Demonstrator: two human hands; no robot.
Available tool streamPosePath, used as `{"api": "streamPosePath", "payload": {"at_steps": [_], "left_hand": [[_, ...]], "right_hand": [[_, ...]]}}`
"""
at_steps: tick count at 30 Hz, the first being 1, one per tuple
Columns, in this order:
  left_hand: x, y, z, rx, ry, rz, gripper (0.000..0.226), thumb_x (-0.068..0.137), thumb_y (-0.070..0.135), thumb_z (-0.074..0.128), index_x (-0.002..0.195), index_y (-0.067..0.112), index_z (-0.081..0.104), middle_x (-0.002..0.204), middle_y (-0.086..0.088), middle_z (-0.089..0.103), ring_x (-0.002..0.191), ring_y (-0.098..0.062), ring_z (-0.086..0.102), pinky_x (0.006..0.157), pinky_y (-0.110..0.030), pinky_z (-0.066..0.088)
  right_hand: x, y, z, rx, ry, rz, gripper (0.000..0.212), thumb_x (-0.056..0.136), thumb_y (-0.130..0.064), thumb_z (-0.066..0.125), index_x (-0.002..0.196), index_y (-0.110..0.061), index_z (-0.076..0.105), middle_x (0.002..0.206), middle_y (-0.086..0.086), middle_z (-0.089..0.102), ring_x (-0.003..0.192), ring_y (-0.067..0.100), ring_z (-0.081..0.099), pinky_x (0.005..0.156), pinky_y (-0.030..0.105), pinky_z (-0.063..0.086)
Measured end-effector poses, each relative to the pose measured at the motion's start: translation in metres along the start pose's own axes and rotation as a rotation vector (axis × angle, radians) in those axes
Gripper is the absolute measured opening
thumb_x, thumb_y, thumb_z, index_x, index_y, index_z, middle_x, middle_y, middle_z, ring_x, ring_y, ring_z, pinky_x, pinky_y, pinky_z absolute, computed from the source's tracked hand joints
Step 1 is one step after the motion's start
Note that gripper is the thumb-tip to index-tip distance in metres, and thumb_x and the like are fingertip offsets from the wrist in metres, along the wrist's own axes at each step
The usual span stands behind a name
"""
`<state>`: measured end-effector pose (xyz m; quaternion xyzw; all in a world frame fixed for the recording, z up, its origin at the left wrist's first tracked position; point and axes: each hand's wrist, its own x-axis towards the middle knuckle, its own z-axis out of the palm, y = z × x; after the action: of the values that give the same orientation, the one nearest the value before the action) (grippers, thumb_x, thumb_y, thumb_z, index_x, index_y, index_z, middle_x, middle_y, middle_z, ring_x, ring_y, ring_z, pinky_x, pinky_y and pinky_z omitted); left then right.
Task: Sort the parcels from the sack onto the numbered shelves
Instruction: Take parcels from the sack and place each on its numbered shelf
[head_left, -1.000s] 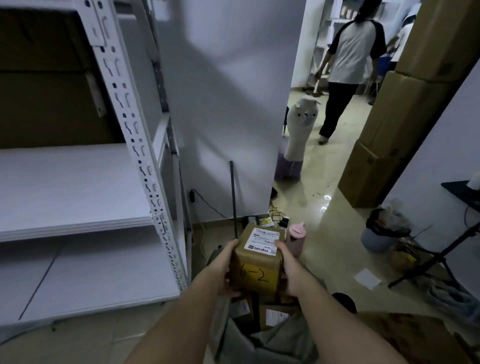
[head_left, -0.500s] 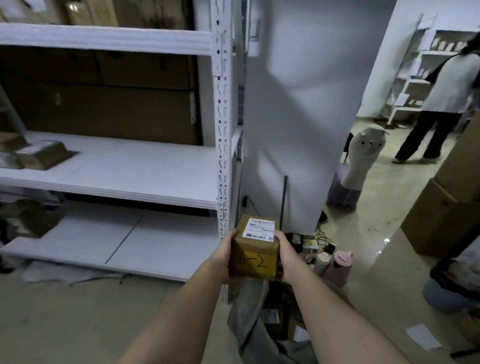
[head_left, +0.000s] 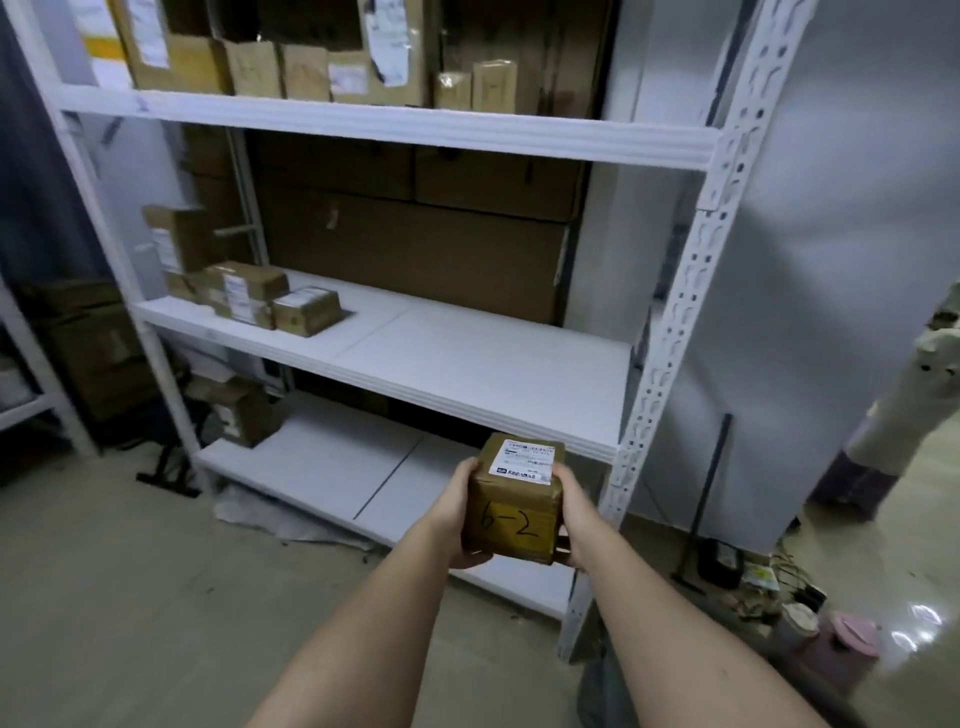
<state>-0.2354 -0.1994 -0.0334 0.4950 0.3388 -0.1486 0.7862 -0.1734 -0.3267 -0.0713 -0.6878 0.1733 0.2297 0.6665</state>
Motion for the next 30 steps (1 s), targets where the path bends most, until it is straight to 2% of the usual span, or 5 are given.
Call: {"api": "streamPosePath", "payload": {"at_steps": [5, 9, 20, 28, 30], "left_hand": [[0.011, 0.048, -0.09, 0.025, 0.066, 0.044, 0.047, 0.085, 0.057, 0.055, 0.078, 0.011, 0.062, 0.047, -0.008, 0.064, 0.073, -0.023, 0.06, 0.09, -0.037, 0.051], [0.021, 0.078, -0.142, 0.015, 0.114, 0.073, 0.048, 0.085, 0.057, 0.055, 0.079, 0.01, 0.061, 0.071, -0.01, 0.063, 0.073, -0.023, 0.059, 0.091, -0.039, 0.052], [0.102, 0.164, -0.24, 0.071, 0.184, 0.193, 0.04, 0.09, 0.057, 0.045, 0.087, 0.021, 0.06, 0.084, -0.006, 0.064, 0.081, -0.018, 0.058, 0.091, -0.037, 0.048], [0.179, 0.264, -0.29, 0.071, 0.228, 0.198, 0.051, 0.089, 0.056, 0.051, 0.12, 0.015, 0.052, 0.091, -0.006, 0.057, 0.083, -0.02, 0.055, 0.088, -0.04, 0.05], [0.196, 0.286, -0.301, 0.062, 0.226, 0.199, 0.055, 0.089, 0.057, 0.05, 0.126, 0.016, 0.048, 0.094, -0.007, 0.057, 0.089, -0.023, 0.056, 0.093, -0.042, 0.049]], "right_hand": [[0.007, -0.003, 0.104, 0.027, -0.035, 0.01, 0.05, 0.092, -0.062, 0.039, 0.109, -0.023, 0.065, 0.093, 0.009, 0.069, 0.084, 0.027, 0.066, 0.07, 0.036, 0.056], [0.017, -0.011, 0.164, 0.018, -0.052, -0.009, 0.048, 0.093, -0.061, 0.039, 0.11, -0.024, 0.064, 0.092, 0.007, 0.069, 0.08, 0.025, 0.066, 0.06, 0.031, 0.053], [0.114, -0.041, 0.302, 0.015, -0.08, -0.029, 0.076, 0.08, -0.072, 0.049, 0.134, -0.02, 0.049, 0.112, 0.009, 0.067, 0.083, 0.025, 0.069, 0.043, 0.026, 0.051], [0.201, -0.095, 0.383, -0.015, -0.139, -0.027, 0.044, 0.095, -0.058, 0.039, 0.095, -0.021, 0.063, 0.083, 0.007, 0.066, 0.072, 0.021, 0.063, 0.053, 0.028, 0.047], [0.218, -0.112, 0.402, -0.026, -0.151, -0.013, 0.048, 0.095, -0.06, 0.038, 0.099, -0.02, 0.065, 0.084, 0.006, 0.067, 0.072, 0.019, 0.063, 0.054, 0.027, 0.045]]}}
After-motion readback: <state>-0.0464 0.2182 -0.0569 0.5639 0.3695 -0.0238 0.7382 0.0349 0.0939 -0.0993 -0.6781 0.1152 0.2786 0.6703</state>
